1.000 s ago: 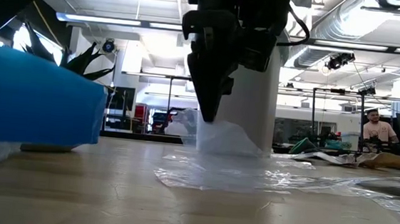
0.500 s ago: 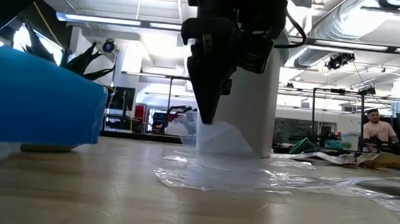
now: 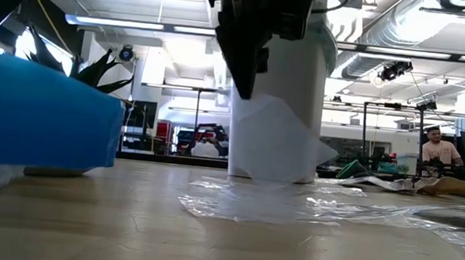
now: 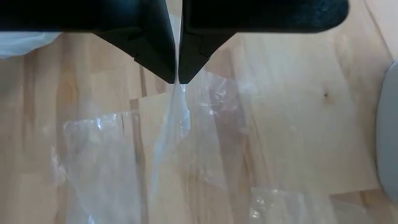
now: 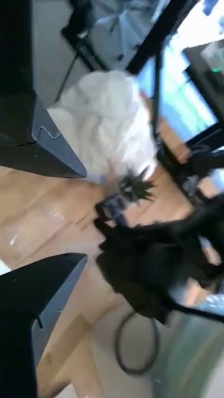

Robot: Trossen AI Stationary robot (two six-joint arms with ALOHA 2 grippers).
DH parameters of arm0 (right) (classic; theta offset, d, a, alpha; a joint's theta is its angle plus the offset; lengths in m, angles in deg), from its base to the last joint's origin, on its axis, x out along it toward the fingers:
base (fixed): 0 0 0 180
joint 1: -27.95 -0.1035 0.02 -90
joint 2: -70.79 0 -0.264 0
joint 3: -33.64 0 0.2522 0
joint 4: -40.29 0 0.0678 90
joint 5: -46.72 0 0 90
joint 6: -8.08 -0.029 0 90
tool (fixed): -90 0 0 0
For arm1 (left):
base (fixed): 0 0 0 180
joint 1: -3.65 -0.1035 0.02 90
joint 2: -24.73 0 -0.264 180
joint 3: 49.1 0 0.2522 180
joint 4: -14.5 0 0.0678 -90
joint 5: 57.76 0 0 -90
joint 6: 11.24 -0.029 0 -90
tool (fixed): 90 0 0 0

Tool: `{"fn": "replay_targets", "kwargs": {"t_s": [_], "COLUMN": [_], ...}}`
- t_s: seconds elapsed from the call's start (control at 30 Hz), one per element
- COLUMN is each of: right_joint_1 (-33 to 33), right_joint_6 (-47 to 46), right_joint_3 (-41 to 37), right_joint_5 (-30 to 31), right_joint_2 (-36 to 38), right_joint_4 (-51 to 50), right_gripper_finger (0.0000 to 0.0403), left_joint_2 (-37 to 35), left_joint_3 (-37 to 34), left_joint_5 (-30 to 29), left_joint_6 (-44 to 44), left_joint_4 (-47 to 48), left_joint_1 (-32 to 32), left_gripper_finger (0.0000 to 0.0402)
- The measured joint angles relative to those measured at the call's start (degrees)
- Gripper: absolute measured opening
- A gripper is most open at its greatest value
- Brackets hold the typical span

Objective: Place trash/remove bag and relplace
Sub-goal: Put the transparent plastic into the trash bin

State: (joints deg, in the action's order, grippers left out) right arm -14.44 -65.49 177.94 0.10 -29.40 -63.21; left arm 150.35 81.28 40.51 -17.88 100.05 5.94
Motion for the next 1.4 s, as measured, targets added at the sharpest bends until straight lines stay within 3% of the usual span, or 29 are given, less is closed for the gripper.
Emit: {"fn": "replay_targets", "kwargs": {"t_s": [0.3, 0.5, 0.73, 1.07, 1.23, 1.4], "right_joint_1": [-0.02, -0.13, -0.63, -0.20, 0.71, 1.27], "right_joint_6": [-6.24, -10.67, -13.08, -13.45, -13.45, -13.45], "right_joint_3": [-10.01, -15.63, -18.48, -18.91, -18.90, -18.90], "right_joint_5": [-6.43, -10.03, -9.87, -6.76, -6.29, -4.87], "right_joint_2": [-0.35, -0.37, -0.32, -0.30, -0.30, -0.30], "right_joint_4": [-0.23, -0.24, -0.17, -0.23, 0.06, 1.18], "right_gripper_finger": [0.0194, 0.0194, 0.0194, 0.0194, 0.0194, 0.0194], "left_joint_2": [-2.56, -8.27, -17.19, -26.76, -27.64, -25.97], "left_joint_3": [0.00, -0.01, 0.86, 12.04, 17.50, 17.47], "left_joint_5": [-0.09, -1.94, -5.34, -11.41, -13.95, -14.14], "left_joint_6": [0.35, 0.37, 1.47, 0.61, -3.15, -5.79], "left_joint_4": [1.77, 2.00, 1.54, -6.44, -12.88, -15.07], "left_joint_1": [-0.03, -0.18, -1.63, -3.80, -7.37, -12.94], "left_gripper_finger": [0.0000, 0.0000, 0.0000, 0.0000, 0.0000, 0.0000]}}
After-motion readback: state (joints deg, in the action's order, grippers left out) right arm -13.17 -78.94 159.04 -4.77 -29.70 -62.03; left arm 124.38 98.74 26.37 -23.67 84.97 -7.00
